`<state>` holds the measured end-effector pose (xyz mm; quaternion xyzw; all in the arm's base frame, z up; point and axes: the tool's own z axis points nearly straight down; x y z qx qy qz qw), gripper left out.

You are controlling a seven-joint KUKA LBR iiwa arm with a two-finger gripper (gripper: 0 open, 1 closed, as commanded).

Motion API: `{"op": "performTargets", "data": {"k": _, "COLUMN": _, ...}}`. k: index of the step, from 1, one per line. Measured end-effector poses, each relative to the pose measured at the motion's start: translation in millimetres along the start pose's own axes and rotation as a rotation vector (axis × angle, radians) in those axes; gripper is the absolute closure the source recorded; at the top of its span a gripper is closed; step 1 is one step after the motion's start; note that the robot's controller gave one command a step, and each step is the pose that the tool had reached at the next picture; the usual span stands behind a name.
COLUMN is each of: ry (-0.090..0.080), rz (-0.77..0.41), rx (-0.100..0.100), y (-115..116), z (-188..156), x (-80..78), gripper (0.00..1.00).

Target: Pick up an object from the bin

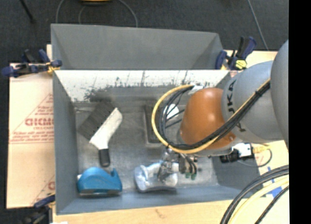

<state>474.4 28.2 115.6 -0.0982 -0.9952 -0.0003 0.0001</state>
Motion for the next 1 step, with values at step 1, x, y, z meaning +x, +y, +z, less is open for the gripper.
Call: {"op": "performTargets", "data": {"k": 1, "ry": 0.006, "rz": 0.0, "rx": 0.002, "y": -0.6, "z": -21.7, "x": 1.4, "gripper": 1.0}}
